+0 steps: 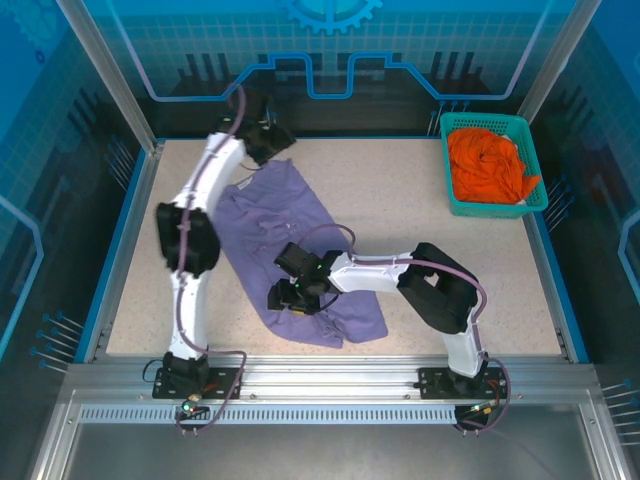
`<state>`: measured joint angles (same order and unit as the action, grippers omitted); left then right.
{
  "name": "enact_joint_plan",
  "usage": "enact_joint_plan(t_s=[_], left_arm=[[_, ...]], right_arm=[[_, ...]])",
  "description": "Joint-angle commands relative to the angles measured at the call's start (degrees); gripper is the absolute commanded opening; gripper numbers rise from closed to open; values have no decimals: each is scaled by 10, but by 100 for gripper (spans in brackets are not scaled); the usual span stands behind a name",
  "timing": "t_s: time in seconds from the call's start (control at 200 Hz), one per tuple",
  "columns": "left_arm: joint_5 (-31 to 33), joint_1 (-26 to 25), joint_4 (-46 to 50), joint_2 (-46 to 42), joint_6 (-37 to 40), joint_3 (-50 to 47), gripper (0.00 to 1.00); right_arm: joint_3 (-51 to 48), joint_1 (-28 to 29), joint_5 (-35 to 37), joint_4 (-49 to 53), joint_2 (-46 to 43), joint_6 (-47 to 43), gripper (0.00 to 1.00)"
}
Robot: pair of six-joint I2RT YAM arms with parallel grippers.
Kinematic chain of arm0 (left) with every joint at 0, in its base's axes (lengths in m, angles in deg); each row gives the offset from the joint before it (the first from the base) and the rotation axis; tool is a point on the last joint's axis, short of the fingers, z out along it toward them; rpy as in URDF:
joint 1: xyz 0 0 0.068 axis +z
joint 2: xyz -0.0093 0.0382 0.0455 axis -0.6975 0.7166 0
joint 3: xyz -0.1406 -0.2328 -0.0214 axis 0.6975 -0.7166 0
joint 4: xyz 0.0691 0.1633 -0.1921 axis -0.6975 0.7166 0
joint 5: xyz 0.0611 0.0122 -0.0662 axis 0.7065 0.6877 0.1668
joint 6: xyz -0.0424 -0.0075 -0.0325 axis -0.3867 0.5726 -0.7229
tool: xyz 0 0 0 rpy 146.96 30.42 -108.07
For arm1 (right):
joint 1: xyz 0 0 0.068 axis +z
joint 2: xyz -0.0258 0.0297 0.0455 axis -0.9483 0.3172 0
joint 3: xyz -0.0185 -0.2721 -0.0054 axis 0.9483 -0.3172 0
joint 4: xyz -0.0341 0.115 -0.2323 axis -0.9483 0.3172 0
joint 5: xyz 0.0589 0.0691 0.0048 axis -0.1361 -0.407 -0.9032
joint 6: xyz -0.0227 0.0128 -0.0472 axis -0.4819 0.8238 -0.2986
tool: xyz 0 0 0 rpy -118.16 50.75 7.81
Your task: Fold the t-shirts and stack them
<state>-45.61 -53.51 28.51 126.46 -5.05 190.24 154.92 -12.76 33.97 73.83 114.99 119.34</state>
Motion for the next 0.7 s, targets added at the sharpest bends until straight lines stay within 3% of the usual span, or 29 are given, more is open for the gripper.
enact_joint_plan(t_s=[0.0, 0.12, 0.225, 0.37, 0.53, 0.695], left_arm=[[23, 41, -65, -124, -37, -216, 61], [6, 91, -139, -193, -83, -418, 56], [-16, 112, -159, -174, -85, -474, 50], [-23, 110, -138, -99, -72, -449, 40], [-16, 95, -123, -18, -63, -400, 40], [-8, 42, -57, 78, -37, -261, 41]], right_arm=[[-12, 11, 4, 82, 17, -24, 61], [-8, 14, 20, 111, -29, -77, 63], [-10, 19, 30, 117, -80, -123, 63], [-31, 1, 57, 119, -156, -160, 64], [-77, -83, 64, 128, -201, -177, 64], [-118, -158, 55, 121, -192, -184, 62]])
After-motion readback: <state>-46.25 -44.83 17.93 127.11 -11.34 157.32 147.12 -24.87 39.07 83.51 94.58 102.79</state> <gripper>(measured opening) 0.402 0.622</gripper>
